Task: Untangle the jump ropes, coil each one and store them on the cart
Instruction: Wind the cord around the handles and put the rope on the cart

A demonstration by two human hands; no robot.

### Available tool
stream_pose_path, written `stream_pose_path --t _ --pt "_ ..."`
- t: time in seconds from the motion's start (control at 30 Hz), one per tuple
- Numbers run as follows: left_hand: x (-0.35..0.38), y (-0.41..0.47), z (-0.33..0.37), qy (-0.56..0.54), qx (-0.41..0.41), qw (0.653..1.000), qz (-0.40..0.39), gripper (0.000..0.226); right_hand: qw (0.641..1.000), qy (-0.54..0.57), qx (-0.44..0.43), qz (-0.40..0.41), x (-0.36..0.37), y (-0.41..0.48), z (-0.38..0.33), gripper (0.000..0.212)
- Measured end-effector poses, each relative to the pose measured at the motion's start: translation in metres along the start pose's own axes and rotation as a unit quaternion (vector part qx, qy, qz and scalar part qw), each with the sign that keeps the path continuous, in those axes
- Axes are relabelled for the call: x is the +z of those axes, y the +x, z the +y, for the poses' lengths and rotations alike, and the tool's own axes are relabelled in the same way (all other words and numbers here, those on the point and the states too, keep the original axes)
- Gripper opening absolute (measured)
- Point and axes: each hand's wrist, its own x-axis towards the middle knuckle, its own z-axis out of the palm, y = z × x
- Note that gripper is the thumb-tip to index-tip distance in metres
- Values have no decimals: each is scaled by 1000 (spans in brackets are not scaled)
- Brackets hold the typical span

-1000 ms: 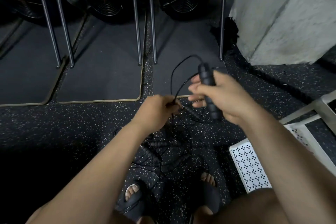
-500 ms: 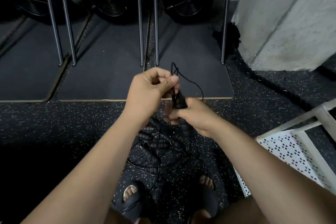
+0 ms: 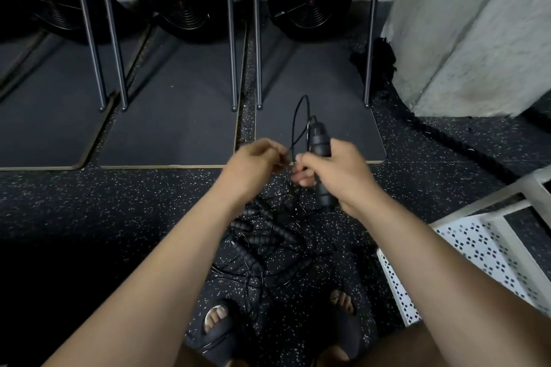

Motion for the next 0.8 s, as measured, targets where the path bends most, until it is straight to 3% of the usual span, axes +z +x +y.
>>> stream_pose_path --t 0.13,0.37,0.53,0.67,0.8 --pt "15 -2 -17 151 31 985 -82 15 997 64 -45 5 -3 -11 -21 18" --pt "38 -7 -28 192 42 970 -145 9 981 155 -119 -3 -19 -40 -57 7" --pt "50 -8 -27 214 81 973 -7 30 976 185 -107 -40 -22 -51 -64 9" --pt "49 -10 -23 210 115 969 -54 10 971 205 -116 -49 -21 -54 -67 10" --pt "48 -11 -26 248 73 961 -92 11 965 230 -126 -24 -27 -51 -69 7"
